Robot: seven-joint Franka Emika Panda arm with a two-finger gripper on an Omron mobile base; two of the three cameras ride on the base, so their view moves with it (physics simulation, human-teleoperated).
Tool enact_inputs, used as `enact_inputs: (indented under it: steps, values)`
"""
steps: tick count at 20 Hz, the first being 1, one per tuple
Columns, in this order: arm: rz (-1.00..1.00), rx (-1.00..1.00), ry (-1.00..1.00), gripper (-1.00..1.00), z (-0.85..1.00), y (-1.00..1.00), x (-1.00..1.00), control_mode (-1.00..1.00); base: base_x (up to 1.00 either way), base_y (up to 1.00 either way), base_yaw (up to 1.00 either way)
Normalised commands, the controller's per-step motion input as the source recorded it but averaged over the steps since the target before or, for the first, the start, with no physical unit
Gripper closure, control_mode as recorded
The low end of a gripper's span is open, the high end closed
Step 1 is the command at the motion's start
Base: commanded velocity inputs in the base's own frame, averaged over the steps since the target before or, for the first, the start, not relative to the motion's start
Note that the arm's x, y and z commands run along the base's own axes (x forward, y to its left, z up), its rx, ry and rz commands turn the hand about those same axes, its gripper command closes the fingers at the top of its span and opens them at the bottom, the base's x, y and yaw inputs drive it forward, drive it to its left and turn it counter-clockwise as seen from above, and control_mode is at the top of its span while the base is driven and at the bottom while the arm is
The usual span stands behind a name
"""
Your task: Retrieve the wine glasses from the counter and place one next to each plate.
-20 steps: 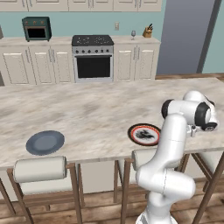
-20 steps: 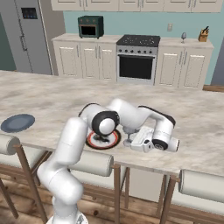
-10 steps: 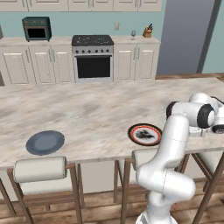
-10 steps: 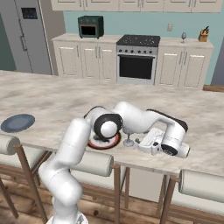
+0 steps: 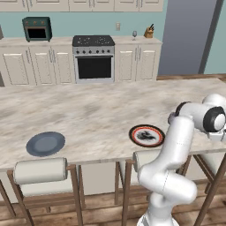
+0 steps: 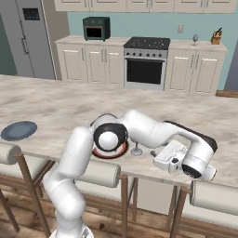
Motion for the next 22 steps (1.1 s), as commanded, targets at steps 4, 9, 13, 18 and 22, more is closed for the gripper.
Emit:
enact_inputs:
  steps: [4, 9, 13, 18, 22]
  values:
    - [-0.14, 0.00, 0.00, -1.00, 0.90, 0.21, -0.94, -1.00, 0.00, 0.00, 0.00]
    - [-0.17, -0.01, 0.01, -1.00, 0.79, 0.48, -0.93, -1.00, 0.00, 0.00, 0.00]
    - [-0.25, -0.09, 0.03, -1.00, 0.74, 0.77, -0.62, -1.00, 0.00, 0.00, 0.00]
    - [-0.24, 0.00, 0.14, -1.00, 0.91, 0.60, -0.26, -1.00, 0.00, 0.00, 0.00]
    - [-0.11, 0.00, 0.32, -1.00, 0.82, 0.47, -0.06, -1.00, 0.00, 0.00, 0.00]
